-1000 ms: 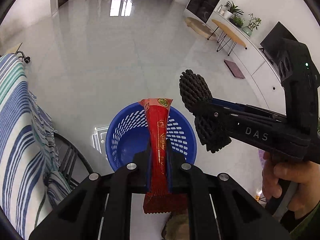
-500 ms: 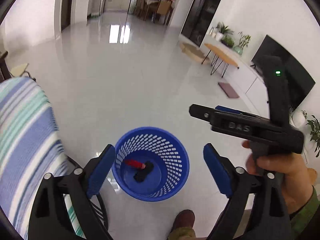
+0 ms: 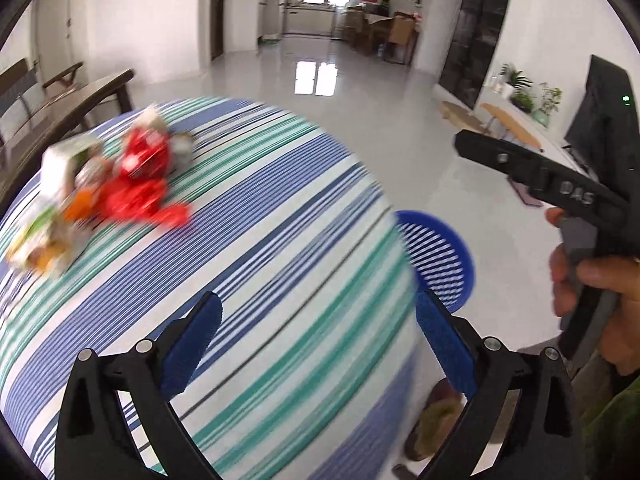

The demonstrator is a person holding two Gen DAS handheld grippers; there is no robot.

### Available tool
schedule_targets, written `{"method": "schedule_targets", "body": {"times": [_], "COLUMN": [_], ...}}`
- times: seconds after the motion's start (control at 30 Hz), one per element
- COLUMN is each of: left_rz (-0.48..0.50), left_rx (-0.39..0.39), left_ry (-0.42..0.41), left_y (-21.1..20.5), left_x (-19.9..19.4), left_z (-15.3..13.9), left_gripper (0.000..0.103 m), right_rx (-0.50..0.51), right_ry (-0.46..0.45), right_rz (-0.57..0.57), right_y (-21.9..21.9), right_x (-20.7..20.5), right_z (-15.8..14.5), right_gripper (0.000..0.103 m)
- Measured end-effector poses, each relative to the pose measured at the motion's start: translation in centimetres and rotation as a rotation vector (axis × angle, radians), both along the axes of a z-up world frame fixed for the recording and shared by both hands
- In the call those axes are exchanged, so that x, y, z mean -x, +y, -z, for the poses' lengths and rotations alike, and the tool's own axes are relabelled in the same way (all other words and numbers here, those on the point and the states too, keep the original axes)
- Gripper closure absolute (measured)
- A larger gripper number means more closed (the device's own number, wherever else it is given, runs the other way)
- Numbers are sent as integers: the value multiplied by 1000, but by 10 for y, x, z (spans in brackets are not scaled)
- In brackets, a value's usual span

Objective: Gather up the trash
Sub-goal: 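Move both tools back over the table toward the remaining trash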

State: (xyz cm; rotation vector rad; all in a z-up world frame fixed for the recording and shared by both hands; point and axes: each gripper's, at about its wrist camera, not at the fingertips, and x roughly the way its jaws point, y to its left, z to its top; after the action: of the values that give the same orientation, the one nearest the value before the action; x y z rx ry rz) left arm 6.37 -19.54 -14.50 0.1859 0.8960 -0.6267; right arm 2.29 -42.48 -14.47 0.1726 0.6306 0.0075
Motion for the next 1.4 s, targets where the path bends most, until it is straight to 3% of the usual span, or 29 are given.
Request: {"method": "schedule_targets", "body": {"times": [0.3,0.6,0.9,1.17,1.27,1.4], "left_rz": [-172,-257,-178,-102,-35,113], "left_rx": [-40,-78,-125,-92,-66,-19], "left_ry": [28,50,45,9,-5,7], "left_y": [121,195,213,200,189,174], "left_x": [-23,-45,-104,-161,-167,-148], "left_z": [22,34,37,34,33,30], "left_gripper": [7,7,6,5,5,5], "right_rx": [47,112,99,88,74,68], "right_ry": [129,195,251,252,251,241], "right_rz": [-193,-307,-338,-331,-323,-319], "right_y": [119,170,177,169,164,158], "right_x": [-22,-36,-39,-34,-32,-37], "right_z": [33,43,56,58,57,54], "right_gripper": [5,5,5,5,5,5]}}
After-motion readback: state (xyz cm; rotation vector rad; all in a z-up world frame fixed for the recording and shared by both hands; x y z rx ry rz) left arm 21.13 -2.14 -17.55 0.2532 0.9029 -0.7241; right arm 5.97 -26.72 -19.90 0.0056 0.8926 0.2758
